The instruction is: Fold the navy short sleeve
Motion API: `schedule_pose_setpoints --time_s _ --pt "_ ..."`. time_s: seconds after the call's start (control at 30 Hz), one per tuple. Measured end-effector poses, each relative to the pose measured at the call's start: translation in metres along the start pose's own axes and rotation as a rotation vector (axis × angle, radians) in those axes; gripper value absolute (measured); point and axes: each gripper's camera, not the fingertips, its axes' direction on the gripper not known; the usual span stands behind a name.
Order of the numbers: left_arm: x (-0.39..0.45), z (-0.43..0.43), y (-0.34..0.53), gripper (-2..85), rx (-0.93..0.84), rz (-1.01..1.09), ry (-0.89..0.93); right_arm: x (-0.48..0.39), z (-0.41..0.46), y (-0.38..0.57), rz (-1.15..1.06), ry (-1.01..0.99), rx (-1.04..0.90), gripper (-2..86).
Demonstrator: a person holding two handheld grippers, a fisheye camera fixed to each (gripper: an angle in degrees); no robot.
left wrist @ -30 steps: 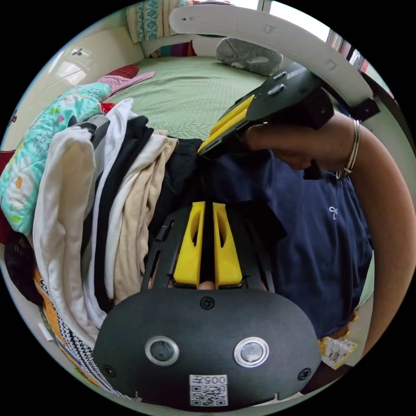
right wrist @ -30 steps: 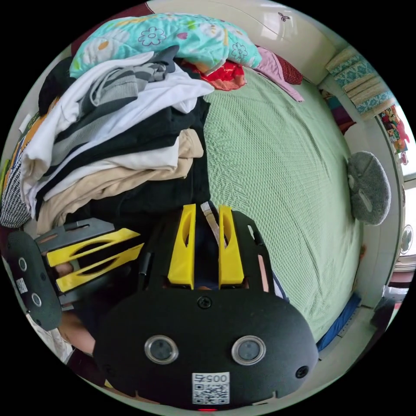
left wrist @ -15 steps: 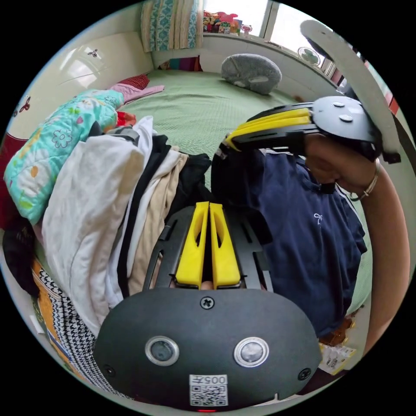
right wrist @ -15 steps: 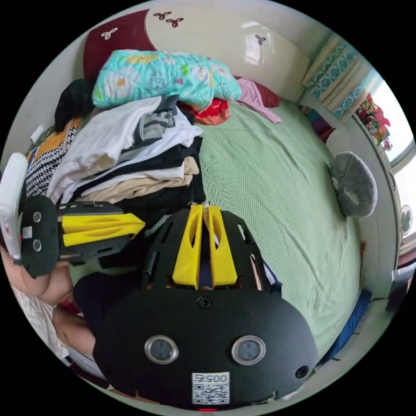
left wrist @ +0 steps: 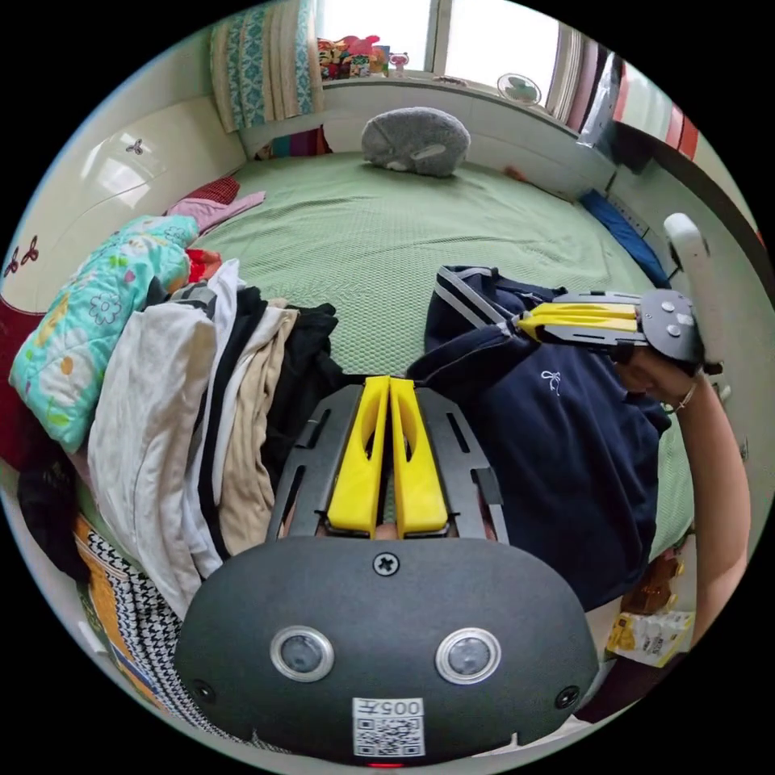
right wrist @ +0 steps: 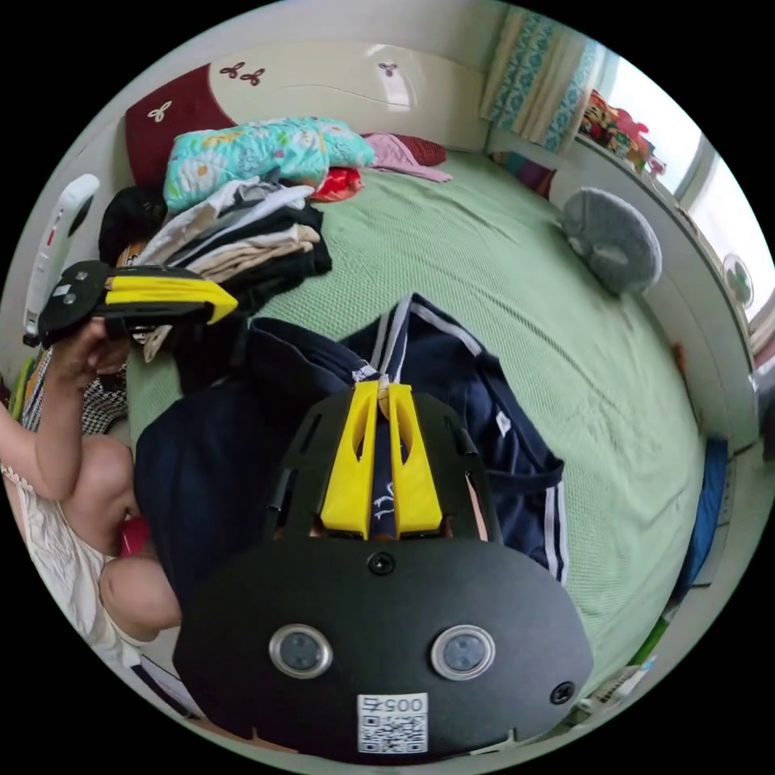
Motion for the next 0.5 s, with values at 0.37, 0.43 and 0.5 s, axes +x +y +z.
schedule_pose_setpoints --time_s 0.37,0.43,0.5 --pt "0.007 0.036 -0.022 -0.3 -0.023 -0.032 0.001 0.026 0.0 -0.005 0.017 0.025 0.025 4.8" --pt "0.01 0.044 -0.025 -0.3 -0.036 -0.026 0.04 0.016 0.013 -0.016 -0.018 0.025 -0.001 4.6" --pt "0.022 0.052 -0.025 -0.3 -0.063 0.005 0.02 0.002 0.035 -0.028 -0.049 0.011 -0.019 3.8"
